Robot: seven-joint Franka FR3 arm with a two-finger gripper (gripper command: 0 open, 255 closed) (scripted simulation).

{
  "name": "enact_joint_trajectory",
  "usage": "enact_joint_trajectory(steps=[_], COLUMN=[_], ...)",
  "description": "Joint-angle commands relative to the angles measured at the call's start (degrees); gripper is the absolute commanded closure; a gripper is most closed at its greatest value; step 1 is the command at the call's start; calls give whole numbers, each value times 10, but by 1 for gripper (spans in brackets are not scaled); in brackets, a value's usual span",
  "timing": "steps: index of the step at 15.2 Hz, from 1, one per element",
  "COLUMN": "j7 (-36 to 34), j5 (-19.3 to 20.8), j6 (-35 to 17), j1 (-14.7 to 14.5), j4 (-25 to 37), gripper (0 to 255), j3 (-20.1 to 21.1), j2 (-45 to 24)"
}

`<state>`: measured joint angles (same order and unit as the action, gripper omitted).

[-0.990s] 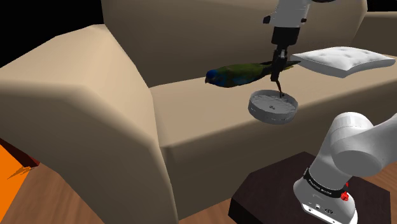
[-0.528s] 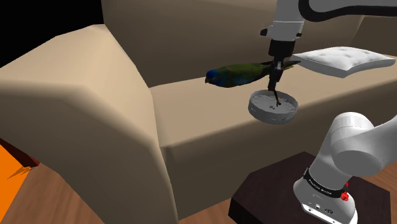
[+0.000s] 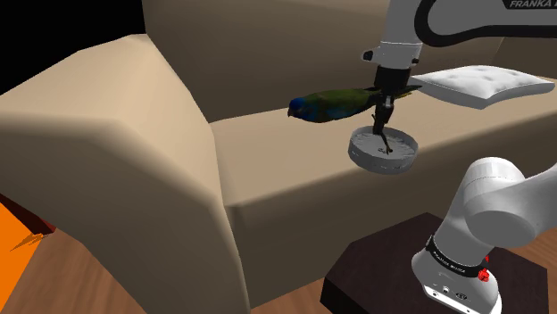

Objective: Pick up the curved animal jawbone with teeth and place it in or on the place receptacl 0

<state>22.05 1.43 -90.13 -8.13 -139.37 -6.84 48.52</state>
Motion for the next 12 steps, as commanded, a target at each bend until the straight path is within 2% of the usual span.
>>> enact_joint_trajectory(steps=[1,4,5,10,12], j7=[0,0,-1,0,0], j5=[0,0,0,0,-1], j6=[3,3,3,3,37], j1=[0,0,0,0,-1], j4=[-6,-6,-6,-6,40], gripper=[255,255,0,0,0], j3=[0,0,1,0,0], j2=[0,0,1,0,-12])
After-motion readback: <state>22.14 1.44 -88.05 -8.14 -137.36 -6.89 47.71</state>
